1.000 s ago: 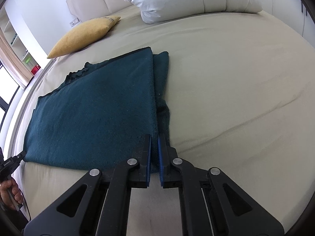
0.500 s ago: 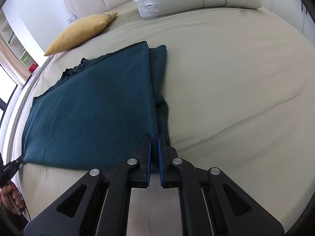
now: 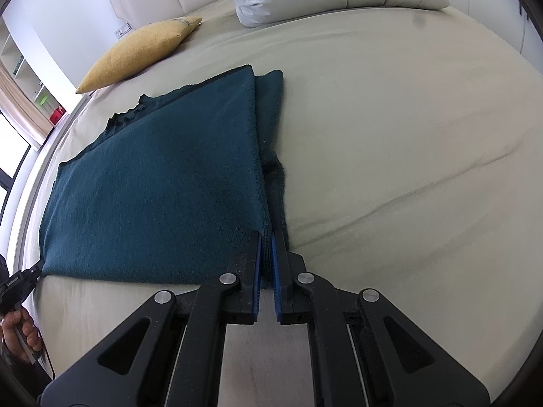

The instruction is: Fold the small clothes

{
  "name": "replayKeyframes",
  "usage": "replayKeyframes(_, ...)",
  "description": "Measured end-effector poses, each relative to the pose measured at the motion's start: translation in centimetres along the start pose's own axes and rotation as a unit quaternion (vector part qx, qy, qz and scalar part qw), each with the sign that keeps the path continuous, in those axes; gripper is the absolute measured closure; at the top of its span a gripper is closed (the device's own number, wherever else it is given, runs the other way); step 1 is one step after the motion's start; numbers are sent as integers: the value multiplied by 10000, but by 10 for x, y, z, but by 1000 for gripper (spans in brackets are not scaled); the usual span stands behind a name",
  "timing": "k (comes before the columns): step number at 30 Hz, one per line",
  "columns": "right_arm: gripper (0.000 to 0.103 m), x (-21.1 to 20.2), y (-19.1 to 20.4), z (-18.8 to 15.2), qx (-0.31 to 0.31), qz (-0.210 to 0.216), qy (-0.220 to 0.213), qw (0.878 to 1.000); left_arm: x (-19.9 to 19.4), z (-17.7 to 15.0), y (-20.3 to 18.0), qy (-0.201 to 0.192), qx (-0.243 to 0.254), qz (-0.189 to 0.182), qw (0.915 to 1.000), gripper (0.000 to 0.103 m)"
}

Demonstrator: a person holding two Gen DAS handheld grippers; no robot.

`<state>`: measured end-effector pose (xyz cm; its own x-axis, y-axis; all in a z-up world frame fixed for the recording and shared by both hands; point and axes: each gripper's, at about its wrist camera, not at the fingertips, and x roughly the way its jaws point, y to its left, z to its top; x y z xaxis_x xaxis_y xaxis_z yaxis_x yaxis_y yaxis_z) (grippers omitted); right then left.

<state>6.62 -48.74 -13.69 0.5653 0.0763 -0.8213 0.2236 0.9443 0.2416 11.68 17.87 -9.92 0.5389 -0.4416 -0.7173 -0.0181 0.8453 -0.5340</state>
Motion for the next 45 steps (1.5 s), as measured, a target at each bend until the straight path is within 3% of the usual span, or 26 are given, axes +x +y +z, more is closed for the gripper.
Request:
replayKeyframes(9,98,7,-11,-3,178,88,25,9998,1,2,2,46,48,-3,10000,92)
replayKeyframes(16,98,9,-15,-1,256,153,-1,9996,0,-3,-9,6,359,165,9992,94)
replayKeyframes(30,96,11,-14,5,256,105,45,9996,-3,-7,-3,3,256,33,9997,94)
replayKeyframes(33,84,2,-16,6,390,139,47,9991,-10,-4,-2,-8,112,-97,9999,87)
replayKeyframes(36,72,-15,-17,10,488,-56,-205,9986,-27,6,-11,-241,241,46,9994,75)
replayKeyframes(38,71,-26,-11,18,468,9,-394,9981,-38,18,-25,-460,426,85,9980,72)
replayKeyframes(40,71,-31,4,29,345,229,-487,9980,-43,31,-44,-614,690,282,9953,66)
replayKeyframes(43,71,-19,45,50,13,727,-472,9962,-30,53,-83,-692,1132,232,9909,51)
replayKeyframes(45,71,2,74,63,-102,1167,-245,9928,-10,65,-107,-639,1482,327,9863,51)
